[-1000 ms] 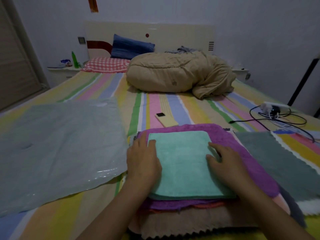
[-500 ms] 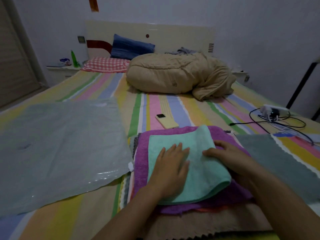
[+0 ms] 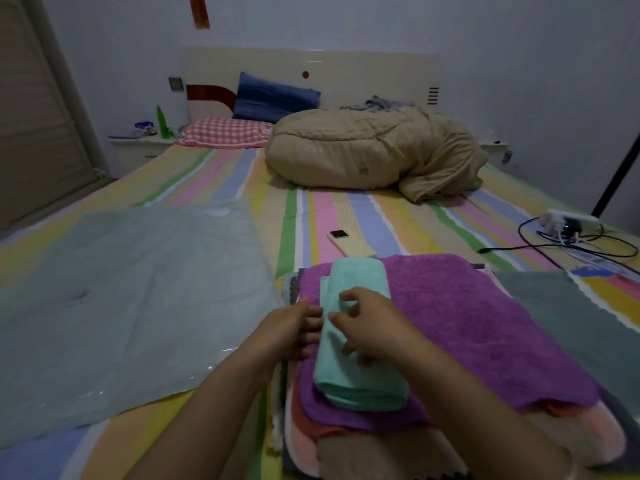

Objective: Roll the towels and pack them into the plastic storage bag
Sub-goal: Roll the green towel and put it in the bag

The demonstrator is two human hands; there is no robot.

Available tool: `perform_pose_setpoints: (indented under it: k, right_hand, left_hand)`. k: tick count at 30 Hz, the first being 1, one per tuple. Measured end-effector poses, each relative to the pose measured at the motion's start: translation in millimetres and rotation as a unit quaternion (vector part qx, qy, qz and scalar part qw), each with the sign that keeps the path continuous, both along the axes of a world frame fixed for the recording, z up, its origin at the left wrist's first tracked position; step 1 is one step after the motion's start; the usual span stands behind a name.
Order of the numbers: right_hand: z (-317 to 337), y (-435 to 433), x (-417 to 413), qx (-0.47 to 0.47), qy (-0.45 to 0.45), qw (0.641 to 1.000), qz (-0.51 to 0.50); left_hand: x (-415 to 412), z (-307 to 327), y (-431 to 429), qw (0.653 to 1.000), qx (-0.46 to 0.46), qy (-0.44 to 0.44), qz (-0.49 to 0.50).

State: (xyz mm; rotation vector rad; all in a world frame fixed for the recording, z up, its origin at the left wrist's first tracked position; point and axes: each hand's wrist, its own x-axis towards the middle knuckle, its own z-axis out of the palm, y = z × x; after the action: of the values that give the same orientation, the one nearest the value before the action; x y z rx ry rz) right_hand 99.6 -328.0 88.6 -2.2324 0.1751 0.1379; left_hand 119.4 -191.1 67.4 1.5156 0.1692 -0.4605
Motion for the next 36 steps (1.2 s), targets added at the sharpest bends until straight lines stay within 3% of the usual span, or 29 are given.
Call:
perform_pose_setpoints:
  k: [2, 4, 6, 9, 15, 17, 20, 22, 25, 28, 31, 34, 36]
  right_hand:
    - [3.8, -13.8, -4.0, -0.044, -0.055, 0.997, -0.026]
    - [7.0, -30.2, -9.4, -0.180, -0.109, 0.974, -0.079]
    - [5.0, -39.2, -13.2, -0.240, -0.082, 0.961, -0.108]
    - [-7.7, -37.5, -9.4, -0.165, 0.014, 0.982, -0.091]
    - [-12.2, -29.1, -4.8, -0.061, -0.011, 0.993, -0.099]
    - [-12.3, -27.7, -5.0, -0.049, -0.006, 0.995, -0.090]
    - [-12.3, -24.5, -6.7, -0.051, -0.022, 0.995, -0.078]
    - [-10.8, -21.8, -8.2, -0.023, -0.074, 0.995, -0.070]
    - [-1.4, -14.4, -12.3, 0.094, -0.137, 0.985, -0.040]
    - [11.9, 2.4, -18.6, 0.254, -0.114, 0.961, -0.013]
    - [11.3, 34.6, -21.5, 0.323, -0.054, 0.944, 0.032]
    - [-0.5, 81.8, -17.6, 0.282, -0.047, 0.954, 0.090]
    - [-15.5, 113.3, -6.5, 0.108, -0.112, 0.979, 0.131]
  left_hand:
    - [0.5, -2.4, -1.3, 0.999, 0.023, -0.035, 0.008]
    - [2.4, -6.3, -5.4, 0.994, 0.075, -0.082, 0.023]
    - [5.7, -11.0, -8.1, 0.987, 0.108, -0.115, 0.038]
    - [7.9, -14.3, -8.1, 0.983, 0.123, -0.131, 0.038]
    - [8.9, -15.3, 4.3, 0.985, 0.130, -0.092, -0.061]
    - [18.5, -15.2, 5.2, 0.965, 0.205, -0.129, -0.100]
    - [30.3, -12.5, 8.1, 0.906, 0.338, -0.204, -0.152]
    - [33.3, -6.7, 11.4, 0.915, 0.308, -0.201, -0.166]
    - [35.7, 11.5, 25.3, 0.970, 0.140, -0.115, -0.160]
    - [40.4, 23.7, 56.7, 0.976, 0.053, -0.008, -0.210]
    - [33.0, 26.3, 98.0, 0.981, -0.053, 0.023, -0.185]
    - [20.5, 19.7, 147.4, 0.992, -0.023, -0.058, -0.114]
    - [11.9, 11.2, 180.5, 0.993, 0.027, -0.107, -0.038]
